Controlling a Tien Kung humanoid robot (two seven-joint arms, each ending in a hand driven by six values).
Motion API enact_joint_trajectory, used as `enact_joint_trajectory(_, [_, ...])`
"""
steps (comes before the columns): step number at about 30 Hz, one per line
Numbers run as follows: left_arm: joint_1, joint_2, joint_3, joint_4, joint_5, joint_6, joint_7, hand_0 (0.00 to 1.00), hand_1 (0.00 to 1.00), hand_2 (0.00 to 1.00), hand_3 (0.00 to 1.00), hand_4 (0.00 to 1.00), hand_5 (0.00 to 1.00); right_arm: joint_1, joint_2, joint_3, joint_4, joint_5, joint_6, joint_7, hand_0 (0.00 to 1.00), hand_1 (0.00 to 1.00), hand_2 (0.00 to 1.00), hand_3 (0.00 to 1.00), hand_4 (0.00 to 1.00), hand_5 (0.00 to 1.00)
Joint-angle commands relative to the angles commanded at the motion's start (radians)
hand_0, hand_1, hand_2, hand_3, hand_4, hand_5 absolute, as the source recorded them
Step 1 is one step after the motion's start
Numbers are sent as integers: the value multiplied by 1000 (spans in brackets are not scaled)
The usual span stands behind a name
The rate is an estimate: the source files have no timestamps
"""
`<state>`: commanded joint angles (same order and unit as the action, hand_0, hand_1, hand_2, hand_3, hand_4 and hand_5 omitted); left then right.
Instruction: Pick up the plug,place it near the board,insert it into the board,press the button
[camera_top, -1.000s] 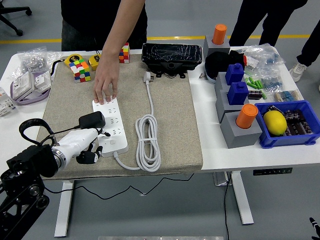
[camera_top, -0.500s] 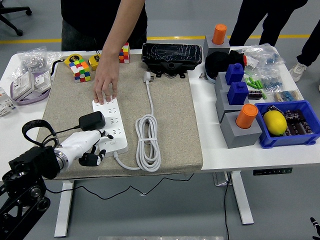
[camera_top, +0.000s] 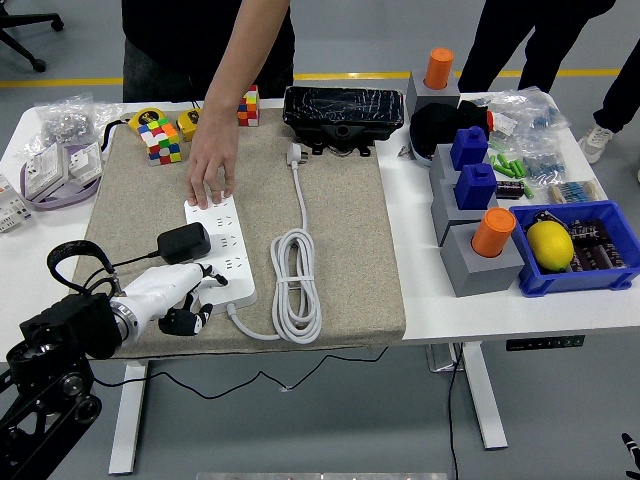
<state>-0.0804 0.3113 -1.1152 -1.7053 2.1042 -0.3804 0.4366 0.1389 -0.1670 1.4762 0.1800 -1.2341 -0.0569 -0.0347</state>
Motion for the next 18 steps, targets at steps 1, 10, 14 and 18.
enact_joint_trajectory(1, [0, 1, 0, 1, 0, 2, -1, 159, 2, 119, 783, 413, 2, 0, 0, -1, 0, 1, 0, 0, 858, 824, 795, 823, 998, 998])
enact_joint_trajectory(10, [-2, -2, 5, 6, 2, 11, -8, 159, 2, 118, 795, 413, 2, 1, -2, 0, 0, 0, -1, 0, 857, 824, 795, 823, 998, 998])
enact_joint_trajectory(14, [-3, -3, 7, 11, 1, 11, -10, 161, 2, 118, 791, 410, 2, 2, -3, 1, 0, 0, -1, 0, 857, 824, 795, 824, 998, 998])
enact_joint_trajectory(18, [-4, -4, 8, 13, 2, 13, -12, 161, 2, 118, 791, 410, 2, 2, -3, 1, 0, 1, -1, 0, 857, 824, 795, 824, 998, 998])
